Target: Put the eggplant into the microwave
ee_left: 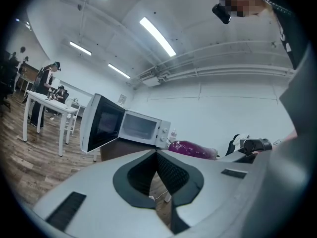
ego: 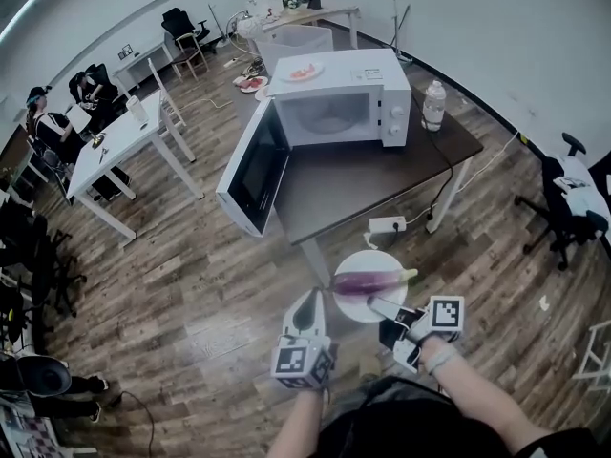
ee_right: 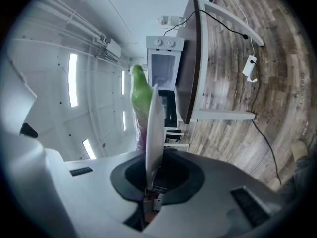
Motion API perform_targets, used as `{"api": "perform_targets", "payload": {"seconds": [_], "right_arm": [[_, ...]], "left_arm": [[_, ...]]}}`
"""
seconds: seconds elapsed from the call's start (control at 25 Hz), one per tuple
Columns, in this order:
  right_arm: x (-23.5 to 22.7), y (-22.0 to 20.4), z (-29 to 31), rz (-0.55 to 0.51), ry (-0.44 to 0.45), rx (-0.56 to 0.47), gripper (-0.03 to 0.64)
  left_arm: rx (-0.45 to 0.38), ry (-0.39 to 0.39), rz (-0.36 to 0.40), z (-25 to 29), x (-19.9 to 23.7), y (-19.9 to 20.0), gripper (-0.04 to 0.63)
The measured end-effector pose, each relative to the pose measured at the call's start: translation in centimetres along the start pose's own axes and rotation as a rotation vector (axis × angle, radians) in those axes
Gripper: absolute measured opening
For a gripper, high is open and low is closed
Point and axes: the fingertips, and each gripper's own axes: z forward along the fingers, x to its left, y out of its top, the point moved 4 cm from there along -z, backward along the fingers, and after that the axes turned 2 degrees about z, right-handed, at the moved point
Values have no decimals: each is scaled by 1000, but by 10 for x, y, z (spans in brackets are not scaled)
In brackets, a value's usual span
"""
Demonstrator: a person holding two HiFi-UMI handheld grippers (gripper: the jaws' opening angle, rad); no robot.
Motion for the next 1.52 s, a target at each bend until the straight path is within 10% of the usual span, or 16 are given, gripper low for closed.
{"api": "perform_targets", "payload": {"seconds": [1.52], "right_arm": [[-4, 113, 44, 55, 7, -18, 21]], "left_arm": [[-22, -10, 0, 126, 17, 21, -9]]}}
